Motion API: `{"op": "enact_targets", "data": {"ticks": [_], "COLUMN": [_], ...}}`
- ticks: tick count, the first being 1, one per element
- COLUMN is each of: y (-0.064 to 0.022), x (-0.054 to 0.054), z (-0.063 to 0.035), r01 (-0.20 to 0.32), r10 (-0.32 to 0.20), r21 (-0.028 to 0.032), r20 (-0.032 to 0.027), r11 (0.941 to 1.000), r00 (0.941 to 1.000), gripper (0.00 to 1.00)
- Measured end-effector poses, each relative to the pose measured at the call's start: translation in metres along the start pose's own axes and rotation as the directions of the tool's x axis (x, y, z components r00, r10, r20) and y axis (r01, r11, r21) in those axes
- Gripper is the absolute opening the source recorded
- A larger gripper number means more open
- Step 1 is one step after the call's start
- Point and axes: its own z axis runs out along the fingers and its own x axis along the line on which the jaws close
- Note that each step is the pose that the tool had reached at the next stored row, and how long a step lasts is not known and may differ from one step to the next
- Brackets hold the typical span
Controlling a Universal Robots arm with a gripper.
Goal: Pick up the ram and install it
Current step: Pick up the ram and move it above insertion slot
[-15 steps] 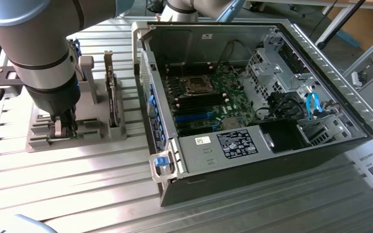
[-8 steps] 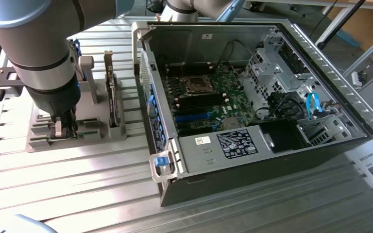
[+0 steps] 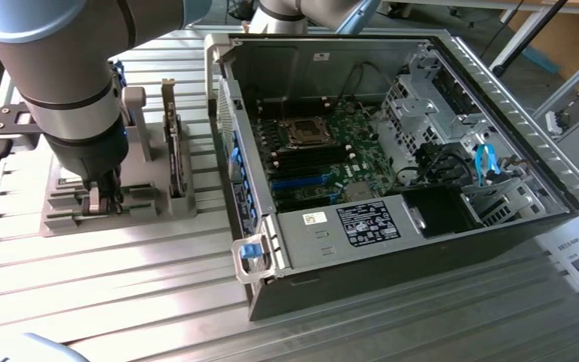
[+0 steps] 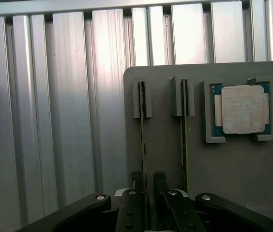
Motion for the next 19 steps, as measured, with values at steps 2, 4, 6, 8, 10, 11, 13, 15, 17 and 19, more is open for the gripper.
{"op": "enact_targets", "data": {"ticks": [2,4,6,8,10,11,13,15,17,19], "y": [-0.0001,-0.0001,-0.0001,-0.0001,-0.0001,-0.0001,-0.0001,-0.0001,-0.0001,-0.0001], "x": [0.0000,0.0000,0.0000,0.0000,0.0000,0.0000,0.0000,0.0000,0.0000,0.0000], "z": [0.0006,0.0011,0.0015,0.0019,0.0023,0.0024,0.0025,0.0025,0.0025,0.0025], "r01": [0.002,0.004,0.006,0.008,0.009,0.010,0.010,0.010,0.011,0.013], "r10": [-0.002,-0.004,-0.006,-0.008,-0.009,-0.010,-0.010,-0.010,-0.011,-0.013], "r21": [0.0001,0.0001,0.0001,0.0002,0.0001,0.0002,0.0002,0.0002,0.0002,0.0002], "r20": [-0.0002,-0.0004,-0.0006,-0.0007,-0.0009,-0.0010,-0.0011,-0.0011,-0.0011,-0.0012], "r11": [1.0000,1.0000,1.0000,1.0000,1.0000,1.0000,1.0000,1.0000,0.9999,0.9999], "r00": [1.0000,1.0000,1.0000,1.0000,1.0000,1.0000,1.0000,0.9999,0.9999,0.9999], "gripper": [0.24,0.24,0.24,0.24,0.24,0.24,0.24,0.24,0.24,0.24]}}
